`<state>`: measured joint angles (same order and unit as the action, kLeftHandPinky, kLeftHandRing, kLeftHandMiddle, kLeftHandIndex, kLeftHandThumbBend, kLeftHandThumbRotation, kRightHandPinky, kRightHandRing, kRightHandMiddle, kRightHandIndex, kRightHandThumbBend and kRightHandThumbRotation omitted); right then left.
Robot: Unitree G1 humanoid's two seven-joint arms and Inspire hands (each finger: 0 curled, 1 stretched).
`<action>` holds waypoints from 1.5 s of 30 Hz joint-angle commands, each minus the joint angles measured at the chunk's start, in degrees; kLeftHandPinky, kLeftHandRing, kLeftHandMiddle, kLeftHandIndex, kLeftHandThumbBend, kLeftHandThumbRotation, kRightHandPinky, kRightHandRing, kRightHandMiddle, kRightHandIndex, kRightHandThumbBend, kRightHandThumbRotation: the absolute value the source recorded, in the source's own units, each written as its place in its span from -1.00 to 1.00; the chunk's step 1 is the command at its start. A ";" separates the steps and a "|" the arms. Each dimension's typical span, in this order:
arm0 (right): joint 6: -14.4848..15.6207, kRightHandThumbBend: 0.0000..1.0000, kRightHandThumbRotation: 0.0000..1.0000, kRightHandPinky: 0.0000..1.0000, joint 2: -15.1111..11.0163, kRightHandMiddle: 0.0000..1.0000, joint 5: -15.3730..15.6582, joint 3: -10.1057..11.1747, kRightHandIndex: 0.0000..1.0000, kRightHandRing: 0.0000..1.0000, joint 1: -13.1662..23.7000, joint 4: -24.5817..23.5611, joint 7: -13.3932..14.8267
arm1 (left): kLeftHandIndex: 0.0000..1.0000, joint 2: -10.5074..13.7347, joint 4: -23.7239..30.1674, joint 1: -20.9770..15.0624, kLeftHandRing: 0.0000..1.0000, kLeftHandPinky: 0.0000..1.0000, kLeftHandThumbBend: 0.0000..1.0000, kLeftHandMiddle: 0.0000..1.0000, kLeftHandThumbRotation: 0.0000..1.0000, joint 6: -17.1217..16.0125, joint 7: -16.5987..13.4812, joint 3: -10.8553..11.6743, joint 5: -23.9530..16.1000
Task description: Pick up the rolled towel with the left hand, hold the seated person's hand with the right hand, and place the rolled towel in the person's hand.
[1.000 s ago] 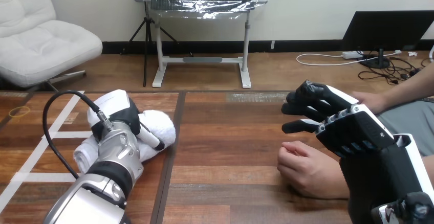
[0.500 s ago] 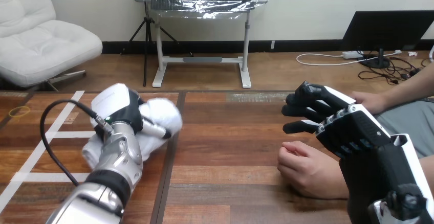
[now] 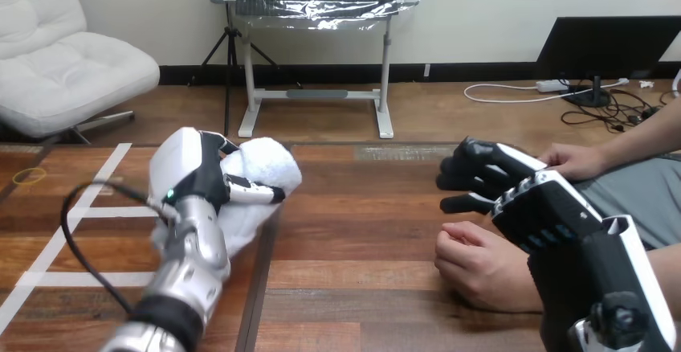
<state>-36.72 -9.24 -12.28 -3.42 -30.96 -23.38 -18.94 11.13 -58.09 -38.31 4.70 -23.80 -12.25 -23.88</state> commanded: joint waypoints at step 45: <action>4.66 0.96 0.77 0.70 -7.72 0.76 11.15 8.48 0.76 0.75 15.68 8.40 1.69 | -0.20 -4.33 69.65 34.64 -0.33 -0.46 0.24 -0.23 -1.00 -26.11 3.18 13.92 21.60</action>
<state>-33.26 -12.53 -4.12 -0.50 -30.01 -18.47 -18.79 8.97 -17.89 -4.54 -6.42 -20.81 -5.17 -10.27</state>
